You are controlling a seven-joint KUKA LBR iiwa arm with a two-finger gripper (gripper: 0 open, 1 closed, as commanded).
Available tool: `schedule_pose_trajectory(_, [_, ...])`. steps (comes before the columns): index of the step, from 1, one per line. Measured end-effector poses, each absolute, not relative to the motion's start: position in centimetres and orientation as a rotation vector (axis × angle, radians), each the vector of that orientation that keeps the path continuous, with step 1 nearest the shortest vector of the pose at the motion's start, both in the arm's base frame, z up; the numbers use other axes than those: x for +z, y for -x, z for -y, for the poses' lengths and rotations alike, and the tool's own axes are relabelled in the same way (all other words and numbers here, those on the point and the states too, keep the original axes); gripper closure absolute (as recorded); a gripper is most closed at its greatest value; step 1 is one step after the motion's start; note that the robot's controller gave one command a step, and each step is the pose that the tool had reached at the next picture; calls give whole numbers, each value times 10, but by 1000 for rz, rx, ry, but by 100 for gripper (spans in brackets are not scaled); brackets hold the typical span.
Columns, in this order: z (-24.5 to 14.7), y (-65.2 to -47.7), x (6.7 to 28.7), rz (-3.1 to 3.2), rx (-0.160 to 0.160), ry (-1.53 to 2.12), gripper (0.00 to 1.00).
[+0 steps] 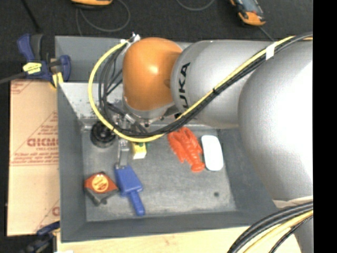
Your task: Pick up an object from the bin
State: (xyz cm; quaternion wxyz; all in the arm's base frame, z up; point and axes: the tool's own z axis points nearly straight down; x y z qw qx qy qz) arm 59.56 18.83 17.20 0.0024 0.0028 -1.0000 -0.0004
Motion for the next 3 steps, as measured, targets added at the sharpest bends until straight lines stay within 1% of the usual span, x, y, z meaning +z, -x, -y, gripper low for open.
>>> schedule_pose_trajectory(1, [-187, -597, 177, 3144, -4, -2, 0])
schedule_pose_trajectory(2, [-200, -583, 141, 3144, -1, -218, 0])
schedule_pose_trajectory(3, [-225, -558, 138, 3121, -2, -345, 0])
